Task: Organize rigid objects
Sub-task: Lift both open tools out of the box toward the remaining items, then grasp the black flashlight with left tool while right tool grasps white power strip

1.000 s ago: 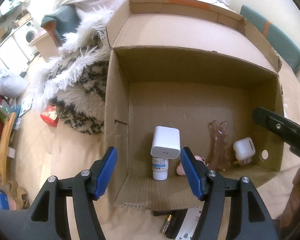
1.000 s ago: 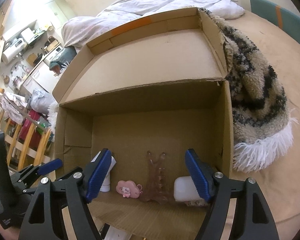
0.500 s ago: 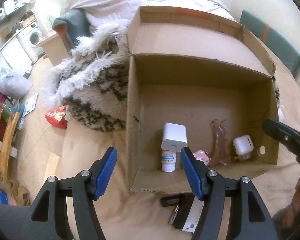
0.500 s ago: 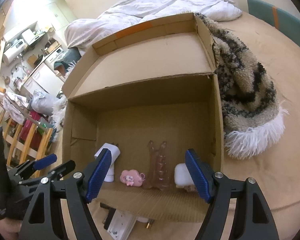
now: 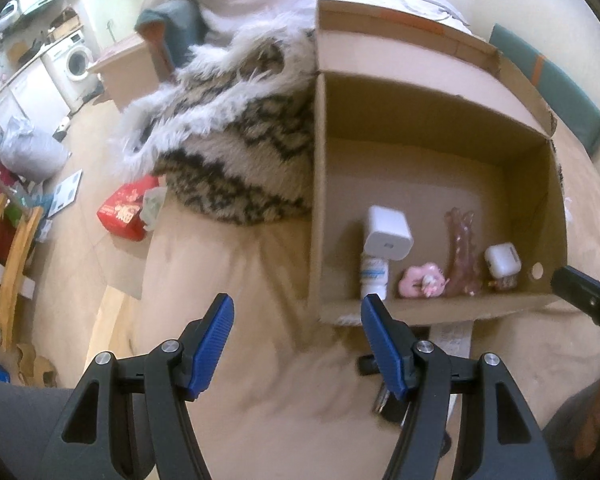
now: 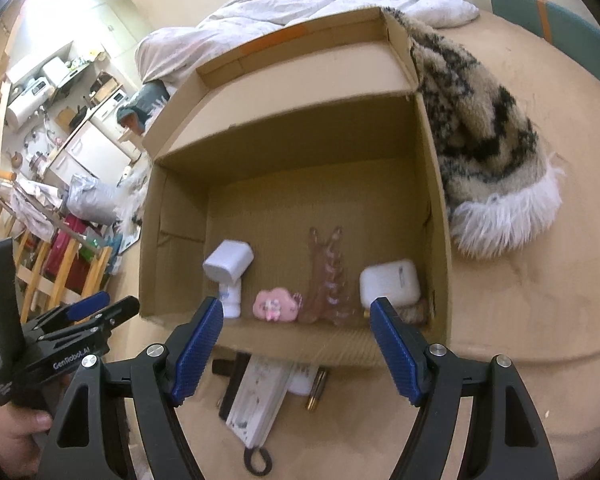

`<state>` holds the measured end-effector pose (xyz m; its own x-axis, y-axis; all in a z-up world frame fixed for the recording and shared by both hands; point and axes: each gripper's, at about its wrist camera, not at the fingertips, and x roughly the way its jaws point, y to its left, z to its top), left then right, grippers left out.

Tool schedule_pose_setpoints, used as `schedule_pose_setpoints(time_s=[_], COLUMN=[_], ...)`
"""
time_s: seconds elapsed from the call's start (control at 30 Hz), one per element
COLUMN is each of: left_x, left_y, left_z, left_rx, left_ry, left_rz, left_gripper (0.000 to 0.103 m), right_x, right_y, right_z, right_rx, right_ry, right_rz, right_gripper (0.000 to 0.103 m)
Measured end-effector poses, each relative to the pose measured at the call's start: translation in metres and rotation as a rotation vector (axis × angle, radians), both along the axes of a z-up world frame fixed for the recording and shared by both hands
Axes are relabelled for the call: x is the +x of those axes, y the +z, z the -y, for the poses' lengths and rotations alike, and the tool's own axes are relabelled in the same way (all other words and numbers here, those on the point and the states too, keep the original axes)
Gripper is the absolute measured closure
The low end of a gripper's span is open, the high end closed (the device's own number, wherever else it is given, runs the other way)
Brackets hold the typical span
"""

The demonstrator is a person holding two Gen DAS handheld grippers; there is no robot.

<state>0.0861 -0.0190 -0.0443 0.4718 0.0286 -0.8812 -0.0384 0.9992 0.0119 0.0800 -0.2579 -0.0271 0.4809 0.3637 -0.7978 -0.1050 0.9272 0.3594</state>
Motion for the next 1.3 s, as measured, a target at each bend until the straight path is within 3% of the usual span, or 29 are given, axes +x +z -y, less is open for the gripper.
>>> schedule_pose_setpoints(time_s=[0.23,0.6,0.73,0.93,1.13,1.23,1.27,1.3], left_x=[-0.005,-0.004,-0.004,-0.002,-0.003,-0.003,-0.002,-0.002], left_y=[-0.014,-0.019,-0.019,-0.022,-0.022,-0.028,-0.030,-0.034], left_z=[-0.017,-0.024,-0.024,-0.020,-0.017,-0.016,-0.016,-0.016], left_rx=[-0.050,-0.056,-0.044,-0.051,-0.048,-0.040,-0.040,-0.042], left_ry=[0.055,0.081,0.086,0.076,0.054,0.044,0.040,0.035], left_rz=[-0.023,-0.043,-0.050,-0.084,-0.090,-0.106,-0.116,-0.132], left_gripper=[0.040,0.040,0.040,0.040,0.040,0.040,0.040,0.040], right_x=[-0.015,-0.019,-0.018,-0.009,0.000,0.003,0.004,0.003], right_y=[-0.013,-0.033,-0.042,-0.065,-0.095,-0.112,-0.119,-0.122], right_z=[-0.006,-0.002,0.005,-0.003,-0.050,-0.063,-0.066,-0.067], right_rx=[-0.013,-0.001,0.047,0.184,0.161,0.144,0.144,0.144], right_ry=[0.004,-0.042,-0.076,-0.078,-0.089,-0.096,-0.090,-0.079], right_rz=[-0.045,-0.116,-0.153,-0.284,-0.417,-0.461,-0.479,-0.479], right_gripper=[0.023,0.023,0.023,0.023,0.023,0.036,0.052,0.056])
